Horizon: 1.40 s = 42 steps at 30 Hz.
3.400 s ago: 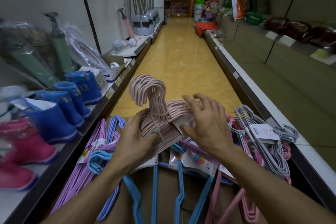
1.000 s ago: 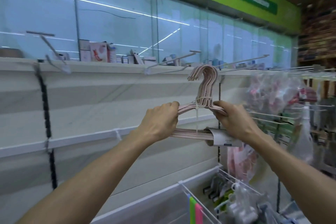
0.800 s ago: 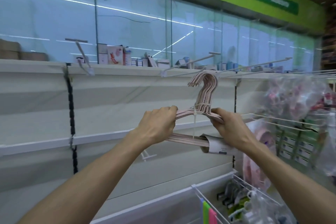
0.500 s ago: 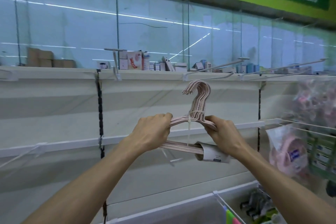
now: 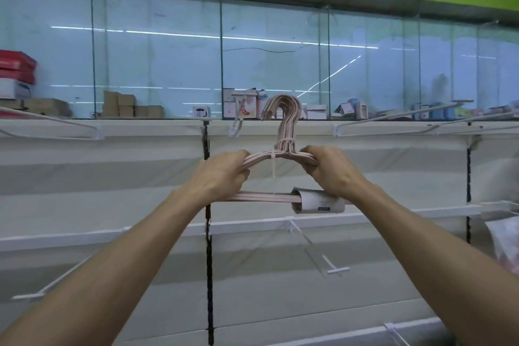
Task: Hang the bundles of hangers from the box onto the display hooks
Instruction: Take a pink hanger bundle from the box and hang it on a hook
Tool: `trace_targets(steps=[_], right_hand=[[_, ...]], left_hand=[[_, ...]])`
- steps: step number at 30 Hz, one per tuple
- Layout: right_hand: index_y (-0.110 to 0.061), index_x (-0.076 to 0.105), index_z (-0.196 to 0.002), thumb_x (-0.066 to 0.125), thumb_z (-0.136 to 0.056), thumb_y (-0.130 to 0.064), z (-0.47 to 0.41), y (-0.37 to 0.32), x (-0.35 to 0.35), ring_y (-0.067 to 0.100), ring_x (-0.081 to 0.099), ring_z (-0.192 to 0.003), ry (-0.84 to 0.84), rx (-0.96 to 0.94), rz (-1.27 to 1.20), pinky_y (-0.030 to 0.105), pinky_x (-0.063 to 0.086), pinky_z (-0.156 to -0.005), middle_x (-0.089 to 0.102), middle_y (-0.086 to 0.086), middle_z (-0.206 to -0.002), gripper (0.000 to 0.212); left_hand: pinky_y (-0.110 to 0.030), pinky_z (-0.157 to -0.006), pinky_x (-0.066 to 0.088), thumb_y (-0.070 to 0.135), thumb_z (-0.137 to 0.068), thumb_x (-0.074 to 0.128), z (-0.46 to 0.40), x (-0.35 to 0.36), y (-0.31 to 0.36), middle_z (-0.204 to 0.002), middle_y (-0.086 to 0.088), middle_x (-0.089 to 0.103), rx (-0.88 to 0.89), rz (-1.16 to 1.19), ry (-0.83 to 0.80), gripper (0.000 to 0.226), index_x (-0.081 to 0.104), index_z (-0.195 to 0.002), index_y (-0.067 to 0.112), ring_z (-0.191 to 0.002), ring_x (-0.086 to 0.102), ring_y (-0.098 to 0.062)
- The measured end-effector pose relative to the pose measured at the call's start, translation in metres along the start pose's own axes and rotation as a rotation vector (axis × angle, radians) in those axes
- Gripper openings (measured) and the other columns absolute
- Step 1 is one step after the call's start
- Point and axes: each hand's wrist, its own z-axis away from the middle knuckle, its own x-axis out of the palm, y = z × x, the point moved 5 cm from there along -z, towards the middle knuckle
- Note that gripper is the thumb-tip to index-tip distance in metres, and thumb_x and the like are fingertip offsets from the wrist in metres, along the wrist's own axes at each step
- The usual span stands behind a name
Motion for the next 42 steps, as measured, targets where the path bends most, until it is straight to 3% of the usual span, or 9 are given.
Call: trace_targets(steps=[6, 9, 14, 18, 23, 35, 42], right_hand=[[-0.015, 0.068, -0.098, 0.058, -0.095, -0.018, -0.032, -0.021, 0.014, 0.033, 0.058, -0.075, 0.008, -0.054, 0.023, 0.039, 0.048, -0.064, 0.067, 0.01, -0.083, 0.011], [-0.017, 0.069, -0.105, 0.058, -0.094, -0.018, -0.044, -0.027, 0.02, 0.034, 0.06, -0.079, 0.005, -0.058, 0.023, 0.042, 0.053, -0.069, 0.069, 0.011, -0.09, 0.015], [-0.019, 0.067, -0.108, 0.057, -0.095, -0.018, -0.058, -0.036, 0.032, 0.035, 0.06, -0.082, 0.003, -0.065, 0.042, 0.038, 0.05, -0.067, 0.067, 0.01, -0.093, 0.017], [-0.019, 0.068, -0.104, 0.058, -0.095, -0.017, -0.06, -0.042, 0.048, 0.033, 0.057, -0.079, -0.012, -0.075, 0.02, 0.037, 0.049, -0.066, 0.067, 0.009, -0.091, 0.014], [-0.018, 0.068, -0.095, 0.058, -0.096, -0.019, -0.058, -0.047, 0.066, 0.032, 0.056, -0.071, -0.023, -0.062, 0.008, 0.037, 0.046, -0.062, 0.065, 0.01, -0.084, 0.009], [-0.02, 0.067, -0.108, 0.057, -0.097, -0.02, -0.063, -0.04, 0.1, 0.029, 0.06, -0.075, -0.043, -0.054, 0.001, 0.043, 0.053, -0.068, 0.068, 0.008, -0.086, 0.015], [-0.019, 0.065, -0.102, 0.054, -0.098, -0.016, -0.079, -0.031, 0.12, 0.03, 0.059, -0.072, -0.094, -0.041, -0.014, 0.044, 0.053, -0.067, 0.065, 0.008, -0.085, 0.013]], left_hand=[[-0.034, -0.064, 0.039, 0.032, -0.097, 0.049, -0.009, -0.004, -0.032, -0.087, 0.001, 0.055, -0.038, 0.017, 0.021, 0.004, 0.046, -0.096, 0.029, -0.078, 0.051, -0.024], [-0.033, -0.063, 0.037, 0.032, -0.097, 0.049, -0.013, -0.006, -0.044, -0.085, 0.003, 0.055, -0.052, 0.012, 0.037, 0.003, 0.048, -0.098, 0.03, -0.079, 0.052, -0.022], [-0.034, -0.064, 0.038, 0.032, -0.096, 0.05, -0.019, -0.004, -0.065, -0.086, 0.005, 0.054, -0.075, 0.001, 0.052, 0.005, 0.046, -0.096, 0.031, -0.08, 0.05, -0.022], [-0.035, -0.066, 0.045, 0.03, -0.095, 0.052, -0.014, 0.008, -0.081, -0.088, 0.001, 0.059, -0.076, 0.049, 0.054, 0.014, 0.054, -0.108, 0.028, -0.085, 0.059, -0.026], [-0.045, -0.078, 0.051, 0.024, -0.092, 0.053, -0.003, 0.017, -0.088, -0.105, -0.002, 0.069, -0.026, 0.063, 0.083, 0.042, 0.044, -0.13, 0.039, -0.098, 0.061, -0.033], [-0.044, -0.078, 0.048, 0.022, -0.095, 0.052, -0.009, 0.042, -0.103, -0.114, 0.0, 0.065, -0.013, 0.056, 0.058, 0.037, 0.043, -0.127, 0.038, -0.105, 0.06, -0.032], [-0.044, -0.078, 0.05, 0.023, -0.095, 0.053, -0.022, 0.057, -0.114, -0.112, 0.0, 0.066, -0.049, 0.055, 0.037, 0.037, 0.044, -0.127, 0.039, -0.102, 0.06, -0.032]])
